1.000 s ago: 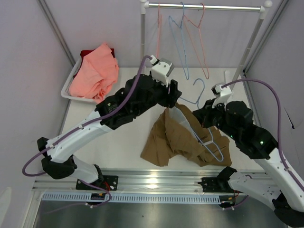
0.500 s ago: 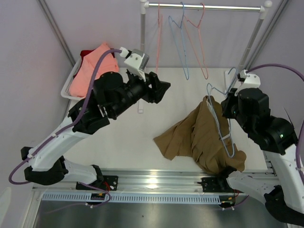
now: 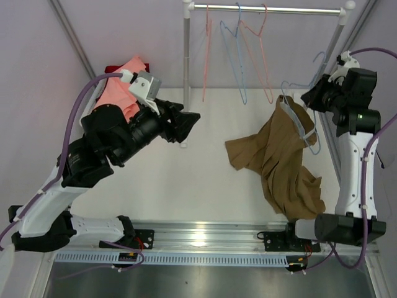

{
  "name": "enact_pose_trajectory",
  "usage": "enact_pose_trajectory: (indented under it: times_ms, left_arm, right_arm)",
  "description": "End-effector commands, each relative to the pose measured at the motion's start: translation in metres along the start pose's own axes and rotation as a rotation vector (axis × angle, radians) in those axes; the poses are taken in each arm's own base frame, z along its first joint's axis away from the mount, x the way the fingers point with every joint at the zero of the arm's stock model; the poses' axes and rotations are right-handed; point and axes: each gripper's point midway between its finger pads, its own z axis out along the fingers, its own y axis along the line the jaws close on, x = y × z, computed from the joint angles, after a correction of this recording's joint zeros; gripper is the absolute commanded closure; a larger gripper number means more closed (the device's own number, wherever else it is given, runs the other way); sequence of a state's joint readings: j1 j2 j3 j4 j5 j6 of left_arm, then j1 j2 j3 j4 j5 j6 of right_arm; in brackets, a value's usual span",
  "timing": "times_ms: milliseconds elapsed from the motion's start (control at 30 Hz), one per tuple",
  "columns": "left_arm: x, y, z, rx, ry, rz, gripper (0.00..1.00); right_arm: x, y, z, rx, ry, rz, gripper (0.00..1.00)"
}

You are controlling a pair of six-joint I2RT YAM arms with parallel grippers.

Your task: Place the skirt on the hanger

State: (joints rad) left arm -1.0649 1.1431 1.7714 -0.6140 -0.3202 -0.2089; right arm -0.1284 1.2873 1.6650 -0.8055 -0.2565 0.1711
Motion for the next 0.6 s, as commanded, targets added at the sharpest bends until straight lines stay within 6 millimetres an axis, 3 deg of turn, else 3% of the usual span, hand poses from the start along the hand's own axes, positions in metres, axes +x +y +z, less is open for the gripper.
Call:
enact_pose_trajectory:
  times_ms: [0, 33, 67, 133, 167, 233, 333, 533, 567]
  left_arm:
    - [0.002, 0.006, -0.008, -0.015, 0.008, 0.015, 0.38]
    - [0.007, 0.008, -0.008, -0.019, 0.022, 0.019, 0.38]
    - [0.01, 0.009, -0.008, -0.025, 0.029, 0.022, 0.38]
    - [0.015, 0.012, -0.011, -0.033, 0.041, 0.029, 0.38]
    - [0.015, 0.014, -0.013, -0.04, 0.041, 0.031, 0.38]
    - [0.019, 0.017, -0.016, -0.046, 0.047, 0.033, 0.38]
    - [0.022, 0.02, -0.018, -0.057, 0.054, 0.034, 0.38]
    - [0.03, 0.025, -0.022, -0.079, 0.077, 0.043, 0.38]
    - [0.029, 0.026, -0.023, -0.082, 0.075, 0.042, 0.38]
  right_arm:
    - [-0.088, 0.043, -0.012, -0.247, -0.256, -0.109, 1.0]
    - [-0.092, 0.043, 0.0, -0.263, -0.243, -0.107, 1.0]
    - [-0.114, 0.049, -0.01, -0.269, -0.298, -0.129, 1.0]
    - [-0.13, 0.045, -0.002, -0.25, -0.326, -0.137, 1.0]
    - [-0.148, 0.049, -0.012, -0.247, -0.378, -0.15, 1.0]
    - [-0.161, 0.042, 0.001, -0.221, -0.391, -0.134, 1.0]
    - [-0.191, 0.043, -0.003, -0.205, -0.475, -0.131, 1.0]
    - [-0.219, 0.028, 0.02, -0.156, -0.562, -0.097, 1.0]
    - [-0.217, 0.021, 0.037, -0.143, -0.544, -0.084, 1.0]
